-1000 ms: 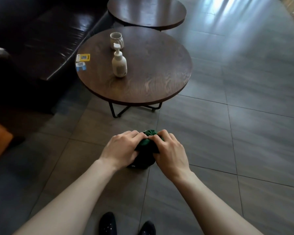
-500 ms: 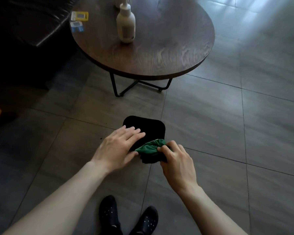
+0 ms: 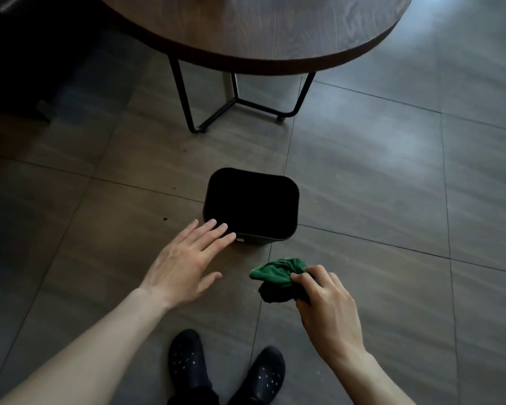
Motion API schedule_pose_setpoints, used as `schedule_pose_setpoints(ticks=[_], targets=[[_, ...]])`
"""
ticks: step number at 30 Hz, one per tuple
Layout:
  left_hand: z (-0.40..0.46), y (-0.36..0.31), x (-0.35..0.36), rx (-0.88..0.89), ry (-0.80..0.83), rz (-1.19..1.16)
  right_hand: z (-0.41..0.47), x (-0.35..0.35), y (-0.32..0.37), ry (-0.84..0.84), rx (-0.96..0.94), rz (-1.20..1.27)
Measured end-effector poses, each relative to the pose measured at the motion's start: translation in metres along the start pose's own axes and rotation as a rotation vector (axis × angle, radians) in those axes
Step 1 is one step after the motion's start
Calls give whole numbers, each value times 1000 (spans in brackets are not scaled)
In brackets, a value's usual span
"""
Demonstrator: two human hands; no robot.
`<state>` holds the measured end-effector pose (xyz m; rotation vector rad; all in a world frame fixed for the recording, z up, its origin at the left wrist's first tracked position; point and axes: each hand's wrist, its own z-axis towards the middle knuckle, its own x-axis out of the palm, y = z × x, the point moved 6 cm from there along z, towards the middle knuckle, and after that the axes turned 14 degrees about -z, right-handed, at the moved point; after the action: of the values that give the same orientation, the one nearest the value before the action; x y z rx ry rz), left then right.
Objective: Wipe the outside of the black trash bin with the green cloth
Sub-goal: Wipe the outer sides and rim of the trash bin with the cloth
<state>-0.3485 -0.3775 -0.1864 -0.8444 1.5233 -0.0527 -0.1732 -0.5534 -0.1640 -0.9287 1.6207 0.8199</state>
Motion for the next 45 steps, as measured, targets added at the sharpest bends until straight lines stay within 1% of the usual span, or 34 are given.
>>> schedule_pose_setpoints(ticks=[7,10,11,12,13,14,16,20,22,28,31,34,36,39,45], targets=[[19,57,68,7,52,46,37,66,-4,-55,-10,-5],[37,86,94,36,63,76,67,92,-8,-87,-17,-8],[43,97,102,36,63,87,78,102,-10,-109,-8,-15],[66,117,116,74,44,106,103,123,-14,-169,-7,-30],[71,125,122,77,52,132,111,130,-18,-191,6,-35],[86,135,126,119,48,152,128,139,-20,-203,12,-25],[85,139,131,155,74,171,132,142,-25,-212,3,-21],[78,142,140,265,12,177,136,141,-27,-283,-27,-42],[90,146,142,329,-39,197,145,146,-25,-349,-40,-48],[117,146,137,434,-96,207,163,145,-28,-489,-54,-26],[129,144,126,428,-147,125,171,136,-37,-618,-53,10],[140,133,117,384,-213,-22,172,121,-49,-728,-26,57],[147,127,113,360,-249,-106,173,112,-56,-772,-20,77],[155,112,106,368,-306,-193,164,96,-71,-851,-23,88],[172,123,111,254,-272,-380,150,82,-85,-907,-78,124]])
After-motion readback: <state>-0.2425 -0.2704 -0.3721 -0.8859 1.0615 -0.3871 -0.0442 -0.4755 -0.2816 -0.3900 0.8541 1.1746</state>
